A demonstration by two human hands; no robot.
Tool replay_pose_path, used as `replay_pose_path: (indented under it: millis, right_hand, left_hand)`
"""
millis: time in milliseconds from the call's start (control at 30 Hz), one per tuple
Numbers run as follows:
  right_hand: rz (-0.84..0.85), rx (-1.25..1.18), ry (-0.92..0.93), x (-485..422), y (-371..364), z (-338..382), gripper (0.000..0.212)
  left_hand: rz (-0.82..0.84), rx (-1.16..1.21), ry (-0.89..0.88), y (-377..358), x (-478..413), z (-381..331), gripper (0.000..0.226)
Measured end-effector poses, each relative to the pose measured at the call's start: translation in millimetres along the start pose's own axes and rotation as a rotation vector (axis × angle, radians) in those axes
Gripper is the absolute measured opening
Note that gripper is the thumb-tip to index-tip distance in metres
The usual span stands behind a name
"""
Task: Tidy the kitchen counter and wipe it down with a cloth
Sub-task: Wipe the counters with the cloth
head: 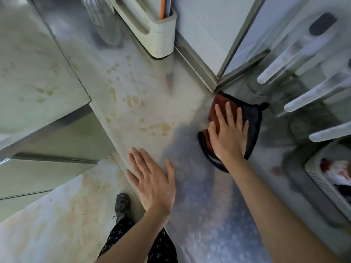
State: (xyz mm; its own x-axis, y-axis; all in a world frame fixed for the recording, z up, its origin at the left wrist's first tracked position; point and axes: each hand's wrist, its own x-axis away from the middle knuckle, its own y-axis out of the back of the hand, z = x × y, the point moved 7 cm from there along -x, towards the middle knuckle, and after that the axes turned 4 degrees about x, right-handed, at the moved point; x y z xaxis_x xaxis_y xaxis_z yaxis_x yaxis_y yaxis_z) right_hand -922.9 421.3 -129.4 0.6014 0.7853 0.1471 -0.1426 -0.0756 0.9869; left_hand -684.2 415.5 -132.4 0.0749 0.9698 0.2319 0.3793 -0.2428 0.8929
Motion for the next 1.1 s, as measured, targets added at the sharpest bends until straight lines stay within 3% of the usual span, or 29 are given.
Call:
replay_pose_path:
  millis: [67, 200, 267, 333, 433, 500, 700, 767, 900, 967, 1100]
  right_hand:
    - [-0.017, 0.001, 0.037, 7, 1, 14, 0.057]
    - [0.02, 0.068, 0.461, 58, -10, 57, 0.057]
    - [0.034, 0.075, 0.58, 52, -10, 54, 0.057]
    - [0.013, 0.106, 0.545, 25, -6, 45, 0.057]
    - [-0.018, 0.053, 0.307, -17, 2, 37, 0.058]
    - [-0.025, 0.033, 0.242, -19, 1, 50, 0.059]
    - [0.021, 0.078, 0.823, 27, -9, 97, 0.055]
    - [0.007, 0.08, 0.783, 18, -9, 94, 0.054]
    - [-0.015, -0.043, 0.323, 11, -1, 98, 0.055]
    - [0.042, -0.061, 0.343, 36, -8, 126, 0.055]
    - [0.148, -0.086, 0.582, 81, -14, 174, 0.056]
  left_hand:
    - [-0.009, -0.021, 0.001, -6, -2, 0, 0.076]
    - [-0.011, -0.049, -0.009, -6, -2, 0, 0.076]
    - [0.002, -0.073, 0.005, -7, -2, 2, 0.076]
    - [-0.001, -0.091, -0.002, -7, -2, 2, 0.075]
    - [-0.017, -0.102, -0.006, -9, -3, 4, 0.073]
    - [-0.022, -0.103, -0.009, -9, -3, 5, 0.072]
    - [-0.018, -0.011, 0.0, -9, -4, 4, 0.066]
    - [-0.025, 0.049, 0.015, -6, -4, 4, 0.064]
    - [-0.07, 0.169, 0.024, 4, -4, 3, 0.064]
    - [-0.091, 0.347, 0.036, 12, -3, 7, 0.057]
    - [-0.167, 0.652, 0.097, 39, -3, 25, 0.044]
